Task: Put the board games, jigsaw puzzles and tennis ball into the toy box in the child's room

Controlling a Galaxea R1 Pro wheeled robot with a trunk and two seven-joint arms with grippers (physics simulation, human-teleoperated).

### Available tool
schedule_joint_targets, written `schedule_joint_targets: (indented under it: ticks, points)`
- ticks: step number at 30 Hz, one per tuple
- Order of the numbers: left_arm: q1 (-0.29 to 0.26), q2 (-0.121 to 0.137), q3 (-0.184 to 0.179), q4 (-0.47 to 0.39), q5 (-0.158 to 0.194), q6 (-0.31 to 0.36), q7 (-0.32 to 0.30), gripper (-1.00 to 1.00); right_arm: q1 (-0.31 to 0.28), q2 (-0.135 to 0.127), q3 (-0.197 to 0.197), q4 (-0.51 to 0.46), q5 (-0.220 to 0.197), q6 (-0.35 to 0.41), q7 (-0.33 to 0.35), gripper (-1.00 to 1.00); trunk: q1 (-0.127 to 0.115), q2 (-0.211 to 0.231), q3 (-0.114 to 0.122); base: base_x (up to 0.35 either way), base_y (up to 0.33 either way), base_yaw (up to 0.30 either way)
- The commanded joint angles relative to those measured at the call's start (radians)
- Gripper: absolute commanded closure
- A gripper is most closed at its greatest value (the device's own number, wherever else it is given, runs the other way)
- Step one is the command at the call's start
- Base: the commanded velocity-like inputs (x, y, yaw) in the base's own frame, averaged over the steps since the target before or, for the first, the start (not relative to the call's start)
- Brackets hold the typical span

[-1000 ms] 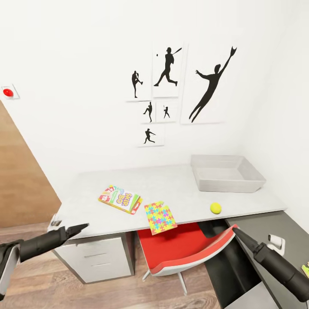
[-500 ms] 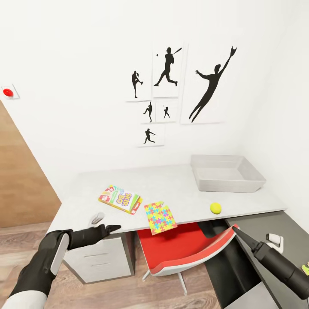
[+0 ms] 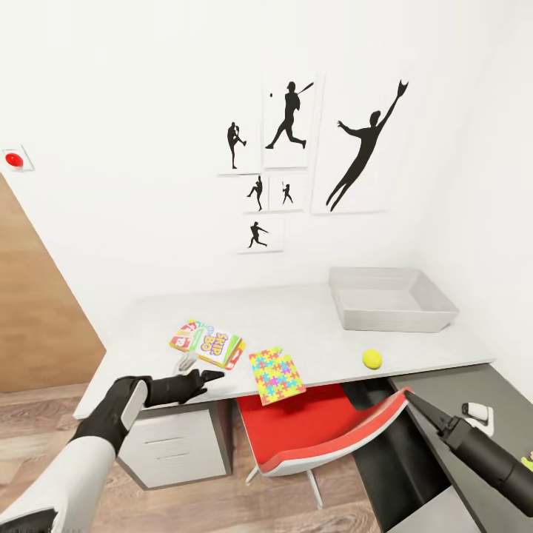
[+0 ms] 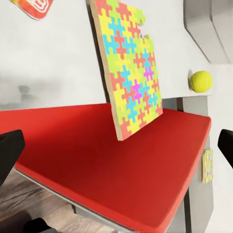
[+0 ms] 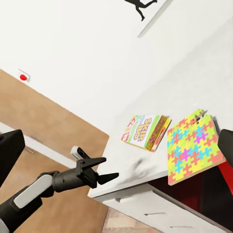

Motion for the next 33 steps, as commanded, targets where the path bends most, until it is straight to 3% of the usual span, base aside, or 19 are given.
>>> schedule_joint_targets:
  ticks: [1, 10, 16, 33]
  points:
    - [-0.003, -0.001, 0.002, 0.007, -0.001, -0.002, -0.004, -1.00, -0.001, -0.002, -0.001, 0.000, -0.004, 0.007, 0.001, -1.00, 0.001, -0.002, -0.002, 0.000, 0.000, 0.000]
    - [-0.010, -0.001, 0.001, 0.030, -0.001, -0.025, -0.007, -1.00, 0.000, -0.010, -0.002, 0.001, -0.010, 0.037, 0.002, -1.00, 0.001, -0.002, -0.002, 0.000, -0.006, 0.000]
    - [-0.011, 0.000, 0.001, 0.034, 0.000, -0.029, -0.013, -1.00, -0.001, -0.009, -0.004, 0.001, -0.012, 0.070, 0.003, -1.00, 0.001, -0.002, -0.002, 0.000, -0.187, 0.000]
    - [-0.011, 0.001, 0.002, 0.035, 0.001, -0.032, -0.021, -1.00, 0.000, -0.007, -0.004, 0.001, -0.012, 0.077, 0.005, -1.00, 0.001, -0.002, -0.002, 0.000, -0.118, 0.000]
